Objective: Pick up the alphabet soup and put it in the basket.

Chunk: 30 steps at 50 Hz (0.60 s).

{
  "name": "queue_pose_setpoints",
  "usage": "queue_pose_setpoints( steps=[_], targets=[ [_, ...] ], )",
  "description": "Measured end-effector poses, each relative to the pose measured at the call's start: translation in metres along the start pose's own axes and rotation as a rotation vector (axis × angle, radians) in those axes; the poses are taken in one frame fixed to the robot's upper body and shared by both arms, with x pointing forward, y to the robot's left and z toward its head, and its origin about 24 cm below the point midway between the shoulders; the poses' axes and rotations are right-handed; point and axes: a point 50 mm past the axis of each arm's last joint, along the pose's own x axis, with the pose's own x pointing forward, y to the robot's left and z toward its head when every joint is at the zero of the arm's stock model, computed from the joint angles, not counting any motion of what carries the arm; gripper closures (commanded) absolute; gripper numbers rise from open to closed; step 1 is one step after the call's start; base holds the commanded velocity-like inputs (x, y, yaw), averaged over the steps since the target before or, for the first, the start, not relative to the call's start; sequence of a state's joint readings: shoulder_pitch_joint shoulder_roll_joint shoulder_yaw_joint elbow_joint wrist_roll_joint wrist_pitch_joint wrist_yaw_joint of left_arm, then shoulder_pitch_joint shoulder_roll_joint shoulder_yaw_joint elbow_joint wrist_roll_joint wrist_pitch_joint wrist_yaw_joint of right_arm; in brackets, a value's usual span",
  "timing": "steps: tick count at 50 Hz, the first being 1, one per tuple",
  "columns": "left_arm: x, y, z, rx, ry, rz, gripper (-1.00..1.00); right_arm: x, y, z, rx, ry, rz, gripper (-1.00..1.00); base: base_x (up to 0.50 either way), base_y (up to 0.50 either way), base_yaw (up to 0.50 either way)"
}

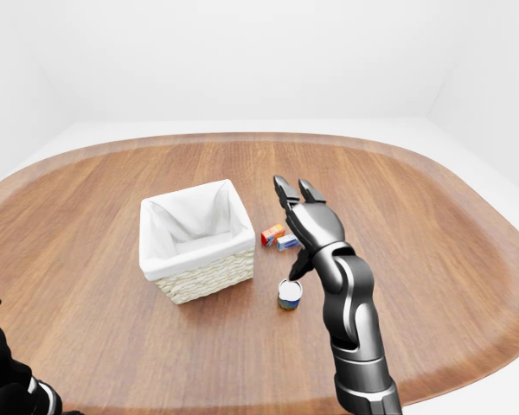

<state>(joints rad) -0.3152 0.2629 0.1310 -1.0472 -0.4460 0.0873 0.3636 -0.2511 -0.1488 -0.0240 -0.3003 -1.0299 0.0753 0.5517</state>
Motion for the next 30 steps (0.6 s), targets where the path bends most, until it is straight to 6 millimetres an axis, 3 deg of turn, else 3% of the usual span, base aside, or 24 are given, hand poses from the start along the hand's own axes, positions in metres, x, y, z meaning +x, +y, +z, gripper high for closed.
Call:
queue_pose_setpoints(
  steps=[30],
  targets=[
    [0.001,0.0,0.0,-0.006,0.001,0.006,-1.0,-0.023,0.074,-0.022,-0.034,0.066,0.167,-1.0,0.0,0.0,0.0]
  ],
)
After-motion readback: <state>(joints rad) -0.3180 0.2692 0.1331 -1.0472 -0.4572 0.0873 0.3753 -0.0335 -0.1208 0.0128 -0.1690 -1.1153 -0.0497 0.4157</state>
